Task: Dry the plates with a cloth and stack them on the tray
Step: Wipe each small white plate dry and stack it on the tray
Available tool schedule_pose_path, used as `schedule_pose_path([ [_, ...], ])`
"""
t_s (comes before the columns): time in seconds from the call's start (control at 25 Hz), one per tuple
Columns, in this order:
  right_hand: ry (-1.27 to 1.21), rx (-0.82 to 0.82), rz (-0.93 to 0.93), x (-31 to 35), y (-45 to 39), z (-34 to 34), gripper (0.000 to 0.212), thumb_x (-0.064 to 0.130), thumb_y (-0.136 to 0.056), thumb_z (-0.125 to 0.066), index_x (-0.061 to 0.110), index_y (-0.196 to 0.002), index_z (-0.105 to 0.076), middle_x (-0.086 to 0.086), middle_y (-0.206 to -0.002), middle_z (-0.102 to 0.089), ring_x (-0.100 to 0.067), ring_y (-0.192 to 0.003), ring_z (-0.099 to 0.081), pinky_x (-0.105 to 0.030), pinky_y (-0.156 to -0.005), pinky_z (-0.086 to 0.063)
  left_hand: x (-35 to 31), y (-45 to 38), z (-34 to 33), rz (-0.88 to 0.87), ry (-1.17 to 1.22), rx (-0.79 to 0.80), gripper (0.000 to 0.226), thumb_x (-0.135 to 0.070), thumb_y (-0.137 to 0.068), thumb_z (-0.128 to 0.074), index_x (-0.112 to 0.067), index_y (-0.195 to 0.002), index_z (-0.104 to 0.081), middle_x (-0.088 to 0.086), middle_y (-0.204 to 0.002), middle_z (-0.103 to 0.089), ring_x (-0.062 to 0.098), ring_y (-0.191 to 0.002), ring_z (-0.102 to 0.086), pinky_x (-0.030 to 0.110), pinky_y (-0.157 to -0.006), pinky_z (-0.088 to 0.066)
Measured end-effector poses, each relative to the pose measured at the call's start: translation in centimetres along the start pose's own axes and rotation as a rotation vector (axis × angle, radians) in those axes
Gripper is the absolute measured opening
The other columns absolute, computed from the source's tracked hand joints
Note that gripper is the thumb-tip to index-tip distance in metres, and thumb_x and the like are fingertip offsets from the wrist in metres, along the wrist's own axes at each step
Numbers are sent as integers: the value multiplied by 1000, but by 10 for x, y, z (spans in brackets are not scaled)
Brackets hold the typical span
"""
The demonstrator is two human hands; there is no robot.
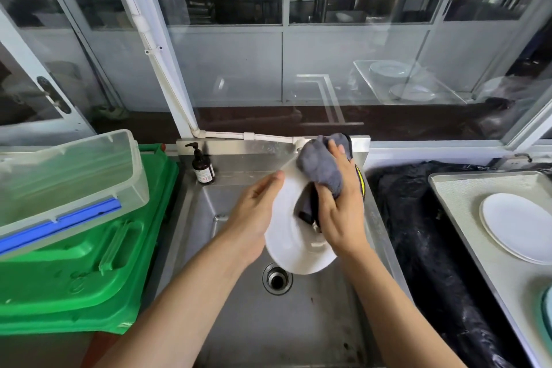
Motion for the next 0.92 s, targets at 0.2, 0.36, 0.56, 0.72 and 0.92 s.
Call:
schedule_pose_path([
  [0.2,-70,73,152,29,26,-28,57,24,-98,-45,18,-155,-40,1,-163,-39,-21,-155,-27,-48,-128,-12,-3,-5,-9,120,185,-22,30,-13,-97,-55,-13,-79,-79,8,-83,-78,17,-67,-74,26,-62,-60],
  [0.36,-67,107,192,39,58,-37,59,21,-96,-52,17,-154,-42,1,-162,-39,-23,-153,-32,-47,-127,-17,-10,-4,-1,213,196,23,25,-31,-93,-61,-9,-102,-69,6,-75,-75,16,-64,-73,25,-59,-59],
  [0.56,118,219,339,34,102,-45,66,17,-90,-67,14,-152,-44,-1,-162,-40,-24,-152,-35,-48,-126,-19,-17,-9,18,138,36,-176,23,-41,-91,-70,-22,-102,-74,3,-95,-79,18,-83,-75,27,-71,-60],
  [0.72,159,164,273,10,117,-24,60,31,-98,-66,19,-153,-44,2,-163,-37,-25,-152,-34,-46,-127,-16,-10,-6,9,207,194,-117,32,-34,-97,-62,-12,-120,-68,16,-117,-73,30,-99,-71,40,-83,-57],
  [0.92,-127,-162,-248,-34,112,-1,62,31,-98,-40,34,-159,-33,7,-165,-34,-19,-155,-26,-43,-126,-20,-13,-5,6,192,156,-25,40,-37,-102,-53,-12,-131,-63,13,-123,-71,30,-111,-67,41,-91,-53],
])
Point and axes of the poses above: each hand's wrist, its own y-axis away from the middle knuckle, its own z-axis out of the back of the hand, x = y × z, the point moved 8 cm from there along -y, towards the middle knuckle
